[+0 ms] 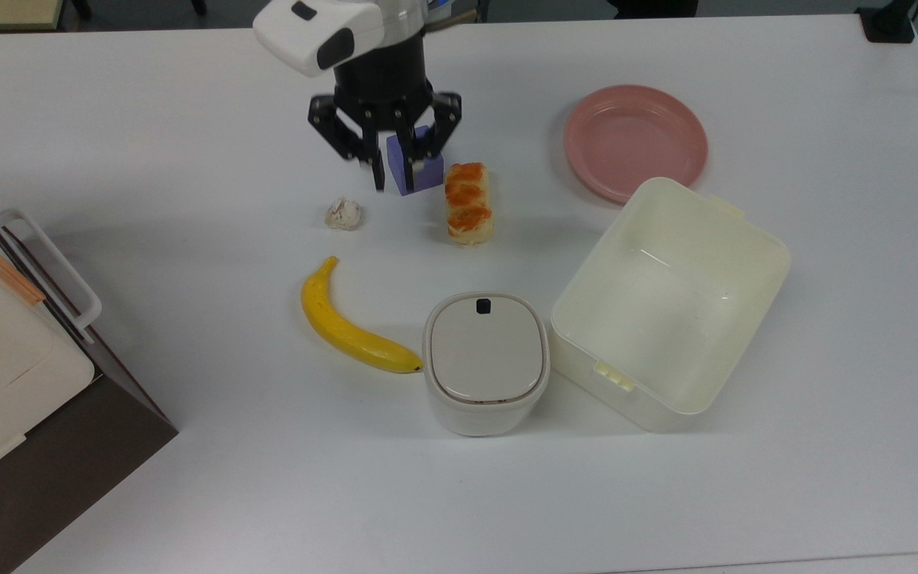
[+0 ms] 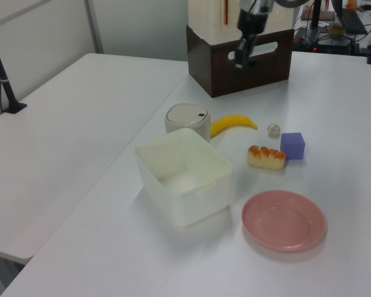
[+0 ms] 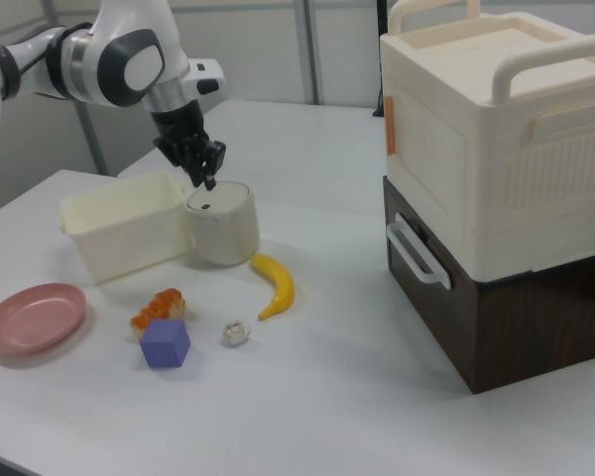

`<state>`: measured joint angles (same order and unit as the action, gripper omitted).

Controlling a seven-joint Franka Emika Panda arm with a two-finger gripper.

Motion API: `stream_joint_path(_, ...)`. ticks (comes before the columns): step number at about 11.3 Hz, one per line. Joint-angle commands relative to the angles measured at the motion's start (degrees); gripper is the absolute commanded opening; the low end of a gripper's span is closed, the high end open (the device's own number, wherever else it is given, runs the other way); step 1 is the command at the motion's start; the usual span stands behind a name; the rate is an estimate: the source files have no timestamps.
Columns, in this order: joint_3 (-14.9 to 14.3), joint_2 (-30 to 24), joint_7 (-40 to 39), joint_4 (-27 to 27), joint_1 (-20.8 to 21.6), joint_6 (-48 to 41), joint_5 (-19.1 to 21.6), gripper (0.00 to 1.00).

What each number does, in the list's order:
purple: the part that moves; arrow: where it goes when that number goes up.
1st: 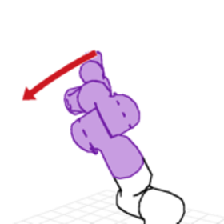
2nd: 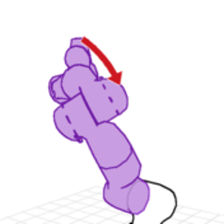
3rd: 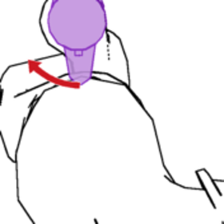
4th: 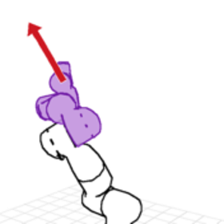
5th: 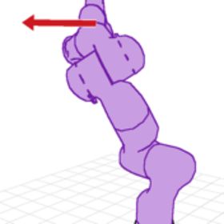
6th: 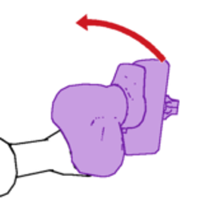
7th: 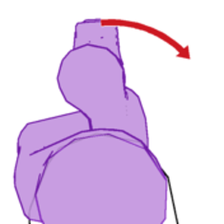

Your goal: Open the trash can

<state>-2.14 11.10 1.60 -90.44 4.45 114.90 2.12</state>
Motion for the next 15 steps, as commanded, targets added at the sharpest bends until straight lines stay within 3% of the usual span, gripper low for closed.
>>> stream_joint_path(1,-0.67,6.89,1.81,4.47,3.01,11.7,0.96,0.24)
stream_joint_path(5,-0.76,14.38,8.14,6.15,6.01,23.15,-5.1,0.13)
stream_joint_path(7,-0.68,15.18,8.42,6.24,6.89,24.75,-5.19,0.05)
stream_joint_path(15,-0.68,16.32,7.19,2.99,7.51,23.79,-7.57,0.04)
